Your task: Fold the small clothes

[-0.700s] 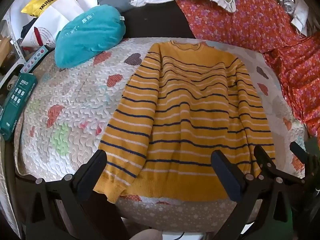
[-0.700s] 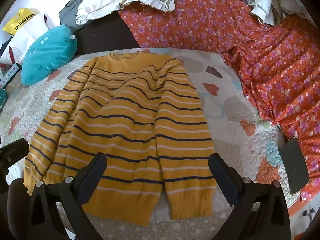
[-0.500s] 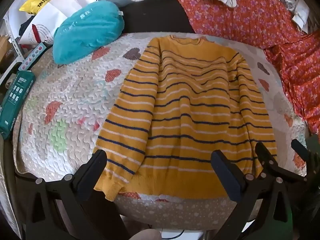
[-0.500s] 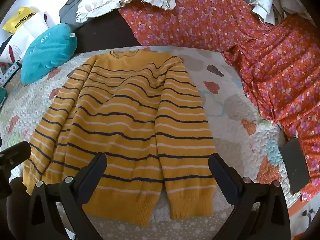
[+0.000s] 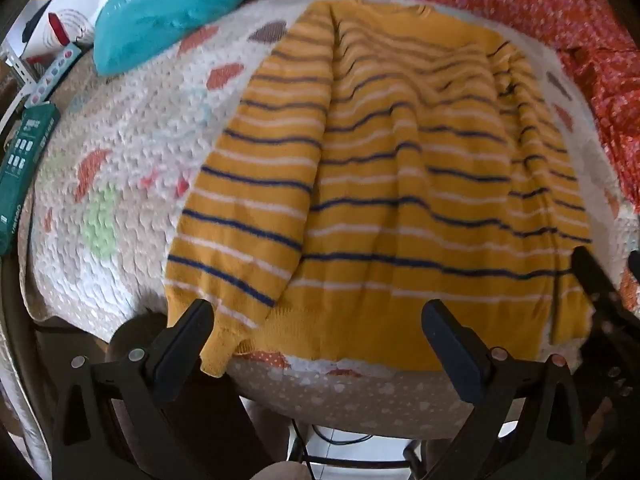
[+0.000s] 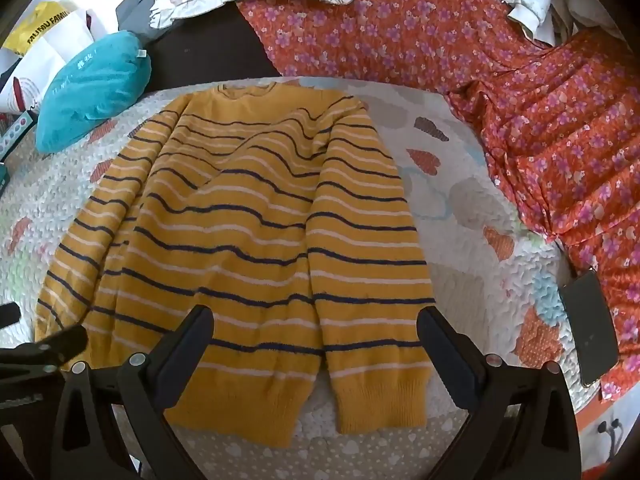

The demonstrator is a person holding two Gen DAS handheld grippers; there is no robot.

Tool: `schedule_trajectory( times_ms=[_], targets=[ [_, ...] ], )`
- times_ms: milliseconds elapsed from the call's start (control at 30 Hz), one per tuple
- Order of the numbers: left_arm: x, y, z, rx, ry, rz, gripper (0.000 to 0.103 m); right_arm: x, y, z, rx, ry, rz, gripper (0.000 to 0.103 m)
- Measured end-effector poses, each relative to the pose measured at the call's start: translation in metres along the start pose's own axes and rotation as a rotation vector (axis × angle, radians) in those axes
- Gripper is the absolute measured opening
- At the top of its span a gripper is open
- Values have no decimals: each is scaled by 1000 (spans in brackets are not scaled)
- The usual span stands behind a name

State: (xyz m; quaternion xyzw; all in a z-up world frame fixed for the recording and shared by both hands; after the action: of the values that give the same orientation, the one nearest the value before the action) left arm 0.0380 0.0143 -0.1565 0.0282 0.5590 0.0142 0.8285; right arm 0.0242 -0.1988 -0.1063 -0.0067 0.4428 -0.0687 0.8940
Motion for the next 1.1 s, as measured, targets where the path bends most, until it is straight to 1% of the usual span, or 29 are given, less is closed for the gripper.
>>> schedule_trajectory(
  times_ms=[200,267,333,367,433,533,700,833,967,1100],
  targets=[
    [32,7,-16,14,77,42,103,10,-6,-5,14,33,8,103],
    [44,9,-23,32,102,66,103,19,-20,-9,79,69,29,102],
    [50,10,-28,41,117,73,103,28,-37,-15,152,98,35,101],
    [53,11,-30,41,119,70,103,32,-50,-19,200,114,39,99],
    [54,11,-32,35,112,57,103,34,-63,-22,233,126,27,96],
    [56,10,-31,35,115,52,103,35,-77,-25,251,126,-6,96],
    [59,14,-31,17,112,22,103,36,-74,-28,246,126,9,96],
    [61,16,-37,-21,122,-23,103,38,-62,-29,219,131,32,96],
    [65,22,-41,-66,142,-56,103,40,-57,-30,203,137,34,96],
    [65,27,-40,-52,143,-61,103,39,-54,-31,188,139,31,96]
  ],
)
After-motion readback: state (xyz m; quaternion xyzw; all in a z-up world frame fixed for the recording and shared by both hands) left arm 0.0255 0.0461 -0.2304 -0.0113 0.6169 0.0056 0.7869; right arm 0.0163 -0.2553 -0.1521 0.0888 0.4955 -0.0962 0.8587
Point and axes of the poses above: each gripper's, at about its wrist camera, not at the fingertips, and x roughly the way its jaws point, y to its left, z to its top, the point moved 8 cm from there along x, roughly the way its jaws point, and after that the axes turned 3 degrees about -y, right-handed, at the moved point
